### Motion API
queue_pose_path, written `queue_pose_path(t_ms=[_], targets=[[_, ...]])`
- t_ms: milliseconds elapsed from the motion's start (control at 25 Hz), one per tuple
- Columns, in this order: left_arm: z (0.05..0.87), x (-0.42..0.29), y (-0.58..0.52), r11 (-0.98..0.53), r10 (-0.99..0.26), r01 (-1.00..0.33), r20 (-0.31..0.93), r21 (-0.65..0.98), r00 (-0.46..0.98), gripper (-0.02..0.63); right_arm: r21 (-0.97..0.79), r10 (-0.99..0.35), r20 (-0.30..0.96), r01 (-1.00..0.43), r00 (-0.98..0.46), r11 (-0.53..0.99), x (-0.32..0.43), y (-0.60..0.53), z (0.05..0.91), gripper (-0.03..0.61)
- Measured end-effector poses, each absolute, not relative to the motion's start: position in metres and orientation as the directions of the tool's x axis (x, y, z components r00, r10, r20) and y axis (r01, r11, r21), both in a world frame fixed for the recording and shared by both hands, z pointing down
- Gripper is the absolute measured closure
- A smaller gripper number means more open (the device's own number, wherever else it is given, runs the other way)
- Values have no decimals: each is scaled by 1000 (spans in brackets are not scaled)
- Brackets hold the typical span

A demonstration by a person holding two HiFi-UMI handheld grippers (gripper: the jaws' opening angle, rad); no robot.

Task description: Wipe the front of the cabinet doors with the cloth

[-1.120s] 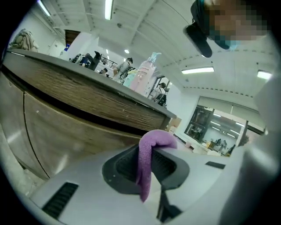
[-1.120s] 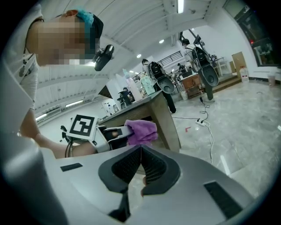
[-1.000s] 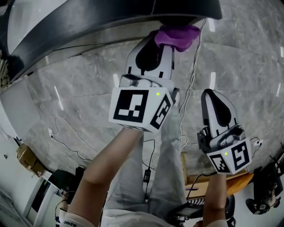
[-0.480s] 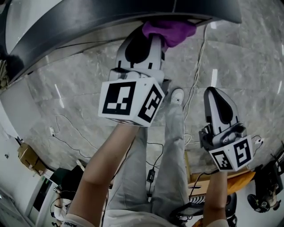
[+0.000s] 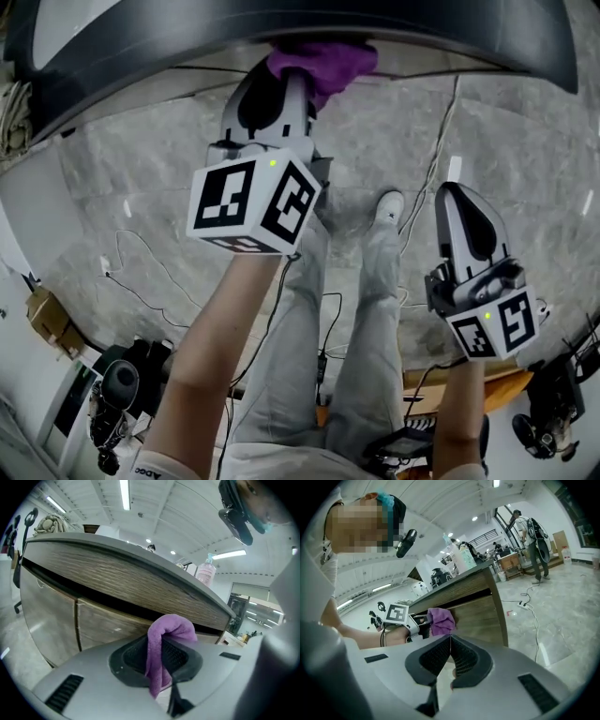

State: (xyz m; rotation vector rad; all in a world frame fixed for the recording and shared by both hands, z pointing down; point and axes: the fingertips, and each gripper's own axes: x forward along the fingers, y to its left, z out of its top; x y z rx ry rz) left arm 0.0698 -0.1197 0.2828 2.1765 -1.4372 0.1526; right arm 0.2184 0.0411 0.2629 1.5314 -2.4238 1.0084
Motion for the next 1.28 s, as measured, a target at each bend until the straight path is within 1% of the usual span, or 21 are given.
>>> queue_pose_path(t_ms=[280,360,520,680,800,920,1080,1160,1280], targets=[[284,-19,-130,-165,-866,-941,414,296,282,561,-467,-755,404,-826,-517,315,168,33,251,552],[283,-38,-133,-155,-870,-949,418,274,263,561,-473,-762,391,-823,-517,316,156,30,247,552],[283,-63,-136,-161,-877,-959,411,233,247,561,-496,-774,361,-810,-520,313,139,27,249,552],[285,-68,-130,-132,-892,-967,398,219,213,561,-506,-753,374,-800,-541,324,144,35,264,552],[288,-45,-111,-126,-893,-969,401,212,204,561,-492,-724,395,-796,-565,352,171,46,269,552],[299,0,-90,-151,-877,-964,420,217,232,561,-490,-713,413,-798,-567,351,209,54,272,552],[324,91,-70,-231,-832,-939,449,254,326,561,-495,-702,436,-802,-563,335,256,66,278,552],[332,140,-65,-283,-808,-917,446,280,385,561,-495,-700,442,-803,-561,331,276,72,282,552],[339,199,-65,-319,-777,-883,439,345,452,561,-511,-703,446,-803,-554,308,305,81,290,552]])
